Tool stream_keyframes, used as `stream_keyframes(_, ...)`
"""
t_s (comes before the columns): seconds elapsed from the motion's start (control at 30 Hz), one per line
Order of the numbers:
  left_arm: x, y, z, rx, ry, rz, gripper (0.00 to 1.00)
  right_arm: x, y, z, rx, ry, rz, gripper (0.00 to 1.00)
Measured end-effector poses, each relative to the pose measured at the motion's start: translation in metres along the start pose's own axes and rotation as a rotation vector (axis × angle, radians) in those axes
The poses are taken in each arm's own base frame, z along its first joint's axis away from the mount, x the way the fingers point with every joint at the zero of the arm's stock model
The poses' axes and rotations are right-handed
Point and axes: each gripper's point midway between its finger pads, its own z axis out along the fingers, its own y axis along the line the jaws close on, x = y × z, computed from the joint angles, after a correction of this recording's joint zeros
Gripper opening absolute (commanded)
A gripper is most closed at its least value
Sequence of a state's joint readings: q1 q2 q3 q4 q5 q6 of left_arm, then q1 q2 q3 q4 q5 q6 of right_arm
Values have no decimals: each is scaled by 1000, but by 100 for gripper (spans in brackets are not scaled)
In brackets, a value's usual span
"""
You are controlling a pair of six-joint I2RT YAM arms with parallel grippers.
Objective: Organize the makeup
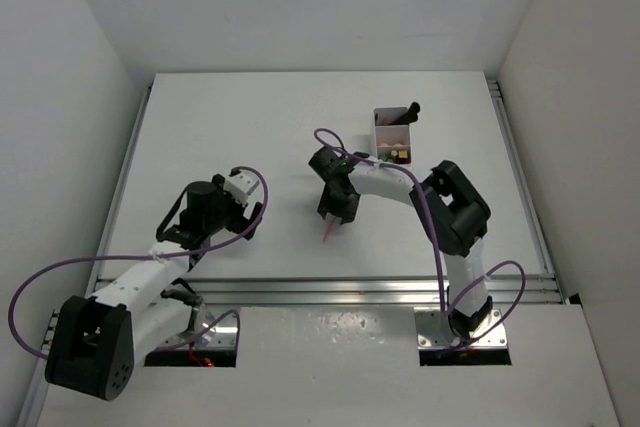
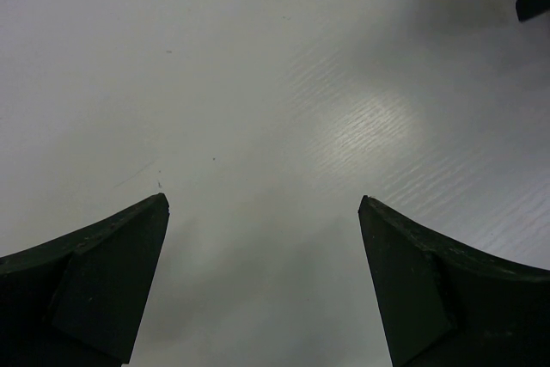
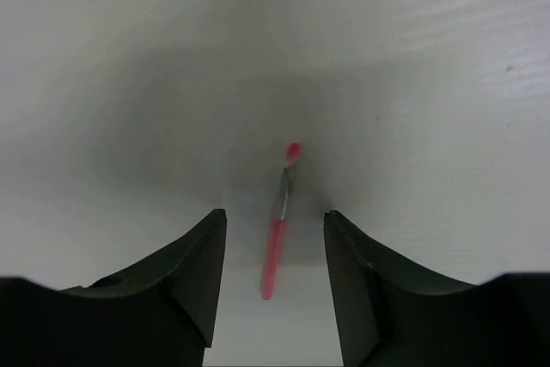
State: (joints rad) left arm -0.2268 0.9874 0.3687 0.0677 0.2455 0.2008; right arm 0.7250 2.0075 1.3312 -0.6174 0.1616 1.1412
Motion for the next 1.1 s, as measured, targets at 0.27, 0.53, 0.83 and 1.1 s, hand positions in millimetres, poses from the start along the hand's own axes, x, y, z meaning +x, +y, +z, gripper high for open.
stream_keyframes(0.27,-1,-4,1,-6,-25,22,99,16,-16,4,95,31,38,31)
stream_keyframes(0.53,-3,1,0,-38,-33,25,99,14,-18,7,94,48,71,0)
stream_keyframes(0.83,-2,4,0,-49,-29,18,99,5,-17,7,-3,-10,-160,0)
stream_keyframes(1.1,6,14,0,-73,-7,-17,99,-73,10,-25,-194,-376,-448,0)
